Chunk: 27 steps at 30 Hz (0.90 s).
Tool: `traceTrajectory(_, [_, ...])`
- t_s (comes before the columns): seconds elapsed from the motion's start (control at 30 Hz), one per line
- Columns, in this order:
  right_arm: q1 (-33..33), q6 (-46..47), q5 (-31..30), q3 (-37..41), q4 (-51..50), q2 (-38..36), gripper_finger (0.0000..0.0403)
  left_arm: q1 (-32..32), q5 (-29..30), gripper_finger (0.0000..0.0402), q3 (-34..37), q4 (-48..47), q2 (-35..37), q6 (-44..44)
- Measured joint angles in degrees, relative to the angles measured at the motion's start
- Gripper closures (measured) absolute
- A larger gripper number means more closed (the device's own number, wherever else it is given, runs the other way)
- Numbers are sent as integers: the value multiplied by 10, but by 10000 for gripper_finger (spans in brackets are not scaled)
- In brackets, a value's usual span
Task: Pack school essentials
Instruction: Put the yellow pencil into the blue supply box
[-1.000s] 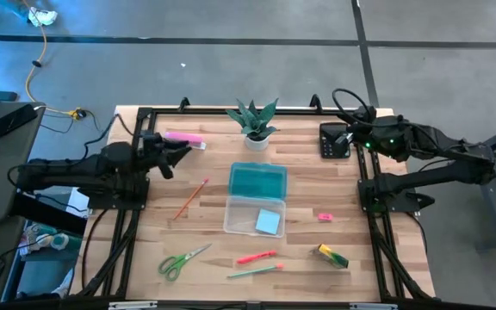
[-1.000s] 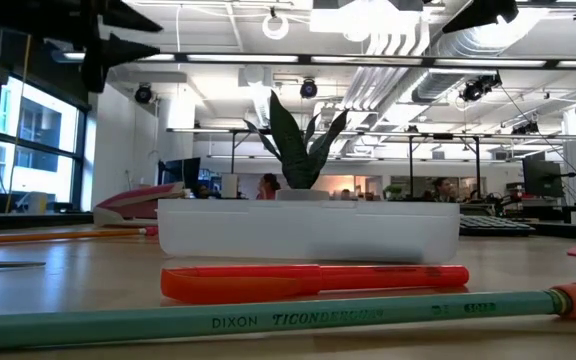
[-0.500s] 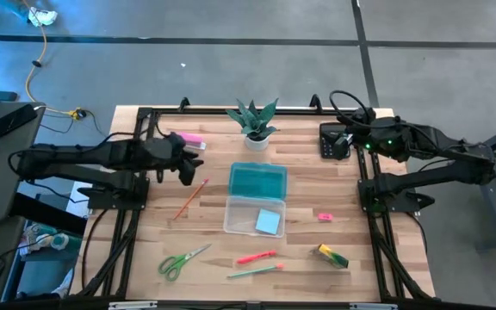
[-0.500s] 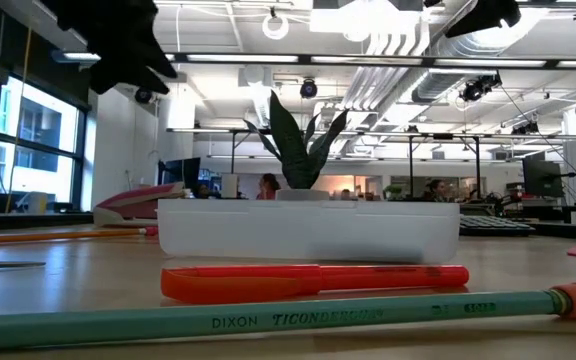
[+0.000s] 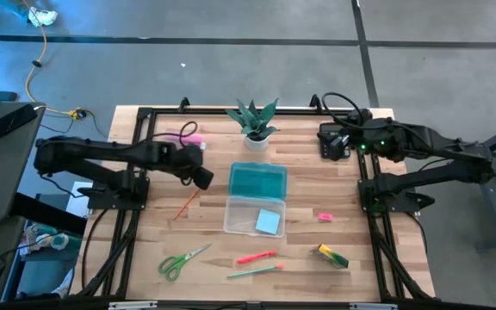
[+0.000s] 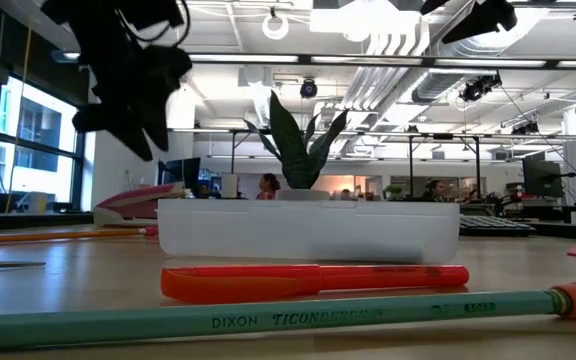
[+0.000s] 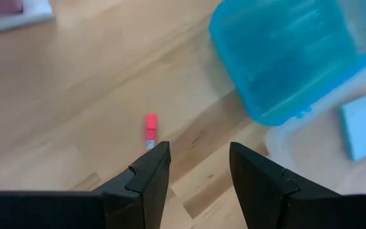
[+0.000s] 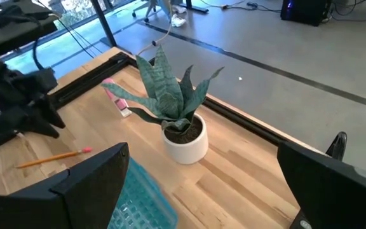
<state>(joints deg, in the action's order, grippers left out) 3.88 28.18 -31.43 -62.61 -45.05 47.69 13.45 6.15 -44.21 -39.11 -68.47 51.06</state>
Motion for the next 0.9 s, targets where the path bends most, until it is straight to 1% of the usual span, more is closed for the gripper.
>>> traceTrajectory(0.1, [0,1,0,0,-1,4,11,15,-13,250,0,6,-30,0])
traceTrajectory(0.23, [0,1,0,0,-2,12,11,28,-16,250,0,14,-63,0])
traceTrajectory(0.5, [0,0,0,0,-2,30,11,31,-12,250,0,34,-116,-2])
traceTrajectory(0.9, [0,-1,1,0,-2,34,11,31,-3,250,0,52,-184,30])
